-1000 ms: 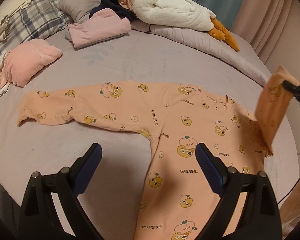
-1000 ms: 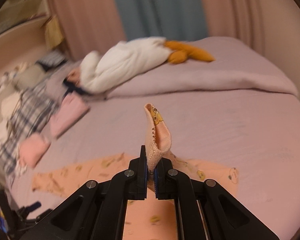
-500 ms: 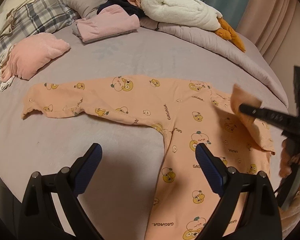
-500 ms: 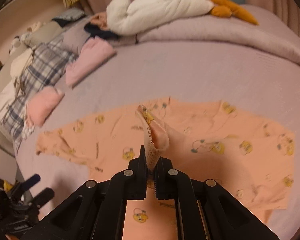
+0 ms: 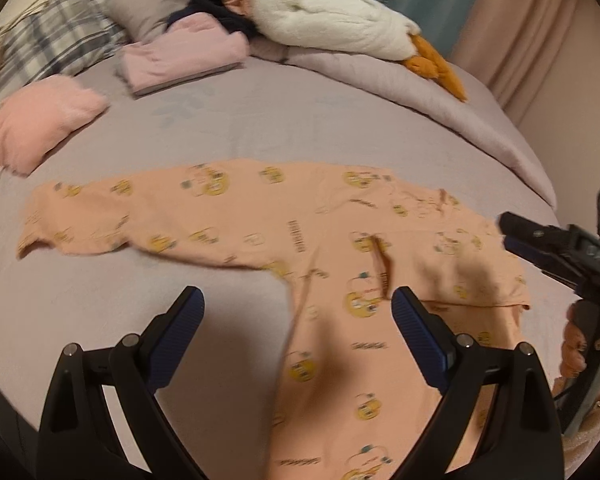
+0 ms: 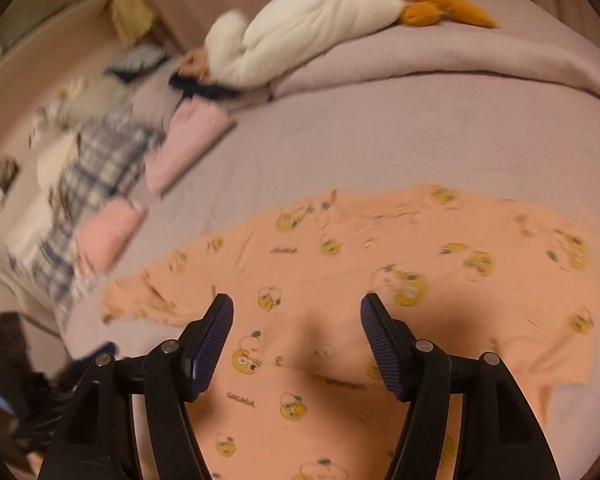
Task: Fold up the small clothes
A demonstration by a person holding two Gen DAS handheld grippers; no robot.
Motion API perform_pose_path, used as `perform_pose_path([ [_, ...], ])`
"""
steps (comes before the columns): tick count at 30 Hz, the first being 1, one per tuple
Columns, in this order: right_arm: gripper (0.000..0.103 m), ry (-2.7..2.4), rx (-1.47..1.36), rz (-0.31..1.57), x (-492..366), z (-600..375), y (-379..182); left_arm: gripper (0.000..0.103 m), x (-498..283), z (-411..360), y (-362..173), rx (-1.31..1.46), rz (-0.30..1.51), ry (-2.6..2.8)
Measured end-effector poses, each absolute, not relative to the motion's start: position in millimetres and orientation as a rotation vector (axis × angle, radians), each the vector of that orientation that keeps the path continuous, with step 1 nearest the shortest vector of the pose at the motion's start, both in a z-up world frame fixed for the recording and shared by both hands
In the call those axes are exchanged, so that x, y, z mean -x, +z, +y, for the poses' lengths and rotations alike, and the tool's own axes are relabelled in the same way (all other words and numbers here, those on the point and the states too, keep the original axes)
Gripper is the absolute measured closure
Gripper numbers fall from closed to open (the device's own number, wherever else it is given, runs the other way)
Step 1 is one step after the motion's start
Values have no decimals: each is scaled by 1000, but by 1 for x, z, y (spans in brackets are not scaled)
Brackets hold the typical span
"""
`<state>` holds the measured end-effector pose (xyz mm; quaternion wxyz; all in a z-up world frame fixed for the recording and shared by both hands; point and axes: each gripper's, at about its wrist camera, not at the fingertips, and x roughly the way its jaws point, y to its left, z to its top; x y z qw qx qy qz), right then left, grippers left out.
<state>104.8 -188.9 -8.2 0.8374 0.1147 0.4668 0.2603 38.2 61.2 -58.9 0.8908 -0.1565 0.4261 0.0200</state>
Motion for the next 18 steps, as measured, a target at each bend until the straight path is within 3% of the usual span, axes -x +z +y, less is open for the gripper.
perform_pose_path([
  [6, 34, 348, -287, 895, -83, -255, 4, 9, -77, 28, -73, 366, 921, -121],
  [11, 34, 259, -343, 893, -71, -293, -8, 24, -115, 0, -108, 376, 1037, -197],
  [15, 34, 181, -365, 915, -66, -315, -23, 46, -132, -14, -132, 386, 1101, -196],
  [17, 34, 161, -386, 926, -65, -325, -28, 62, -134, -19, -130, 344, 1073, -170],
  [18, 34, 154, -396, 931, -65, -328, -31, 76, -135, -21, -130, 346, 1070, -171],
])
